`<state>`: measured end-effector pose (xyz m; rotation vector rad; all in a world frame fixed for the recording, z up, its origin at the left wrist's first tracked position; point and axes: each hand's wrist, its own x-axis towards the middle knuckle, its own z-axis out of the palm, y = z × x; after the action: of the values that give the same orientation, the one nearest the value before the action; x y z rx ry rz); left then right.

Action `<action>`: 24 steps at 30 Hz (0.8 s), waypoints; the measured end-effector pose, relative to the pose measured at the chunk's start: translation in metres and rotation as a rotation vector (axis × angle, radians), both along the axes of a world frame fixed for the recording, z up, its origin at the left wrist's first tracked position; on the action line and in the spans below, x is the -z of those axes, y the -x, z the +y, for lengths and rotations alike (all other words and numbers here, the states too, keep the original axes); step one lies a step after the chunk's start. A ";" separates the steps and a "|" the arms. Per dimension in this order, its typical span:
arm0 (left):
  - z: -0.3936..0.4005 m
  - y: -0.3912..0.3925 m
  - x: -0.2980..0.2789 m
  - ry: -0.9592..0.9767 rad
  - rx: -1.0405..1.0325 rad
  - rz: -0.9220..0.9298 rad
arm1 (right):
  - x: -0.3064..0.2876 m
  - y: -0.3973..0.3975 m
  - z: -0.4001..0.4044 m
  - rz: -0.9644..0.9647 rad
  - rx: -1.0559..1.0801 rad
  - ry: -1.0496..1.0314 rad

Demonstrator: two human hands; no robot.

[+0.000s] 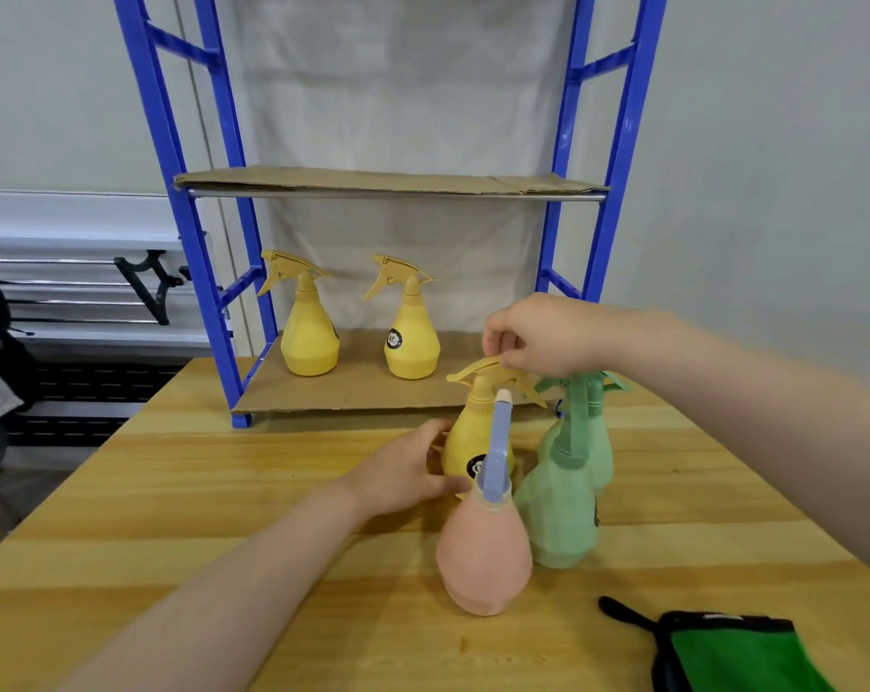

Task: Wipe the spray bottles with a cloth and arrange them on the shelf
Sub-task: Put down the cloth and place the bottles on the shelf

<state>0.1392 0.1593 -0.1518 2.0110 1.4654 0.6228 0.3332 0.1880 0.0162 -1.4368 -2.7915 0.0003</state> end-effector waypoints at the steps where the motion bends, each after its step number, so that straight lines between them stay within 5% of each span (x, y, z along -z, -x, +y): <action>1: 0.001 0.000 0.002 -0.001 -0.010 -0.007 | 0.002 0.001 0.000 0.001 -0.007 -0.016; 13: 0.051 -0.017 -0.051 -0.184 -0.130 -0.217 | -0.048 -0.004 0.043 0.230 -0.004 -0.250; 24: 0.130 -0.055 -0.044 -0.167 -0.226 -0.088 | -0.021 -0.015 0.127 0.106 0.068 -0.396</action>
<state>0.1944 0.2896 -0.1077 1.9264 1.6479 0.9451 0.3478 0.3152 0.0371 -1.3809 -2.4720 -0.4354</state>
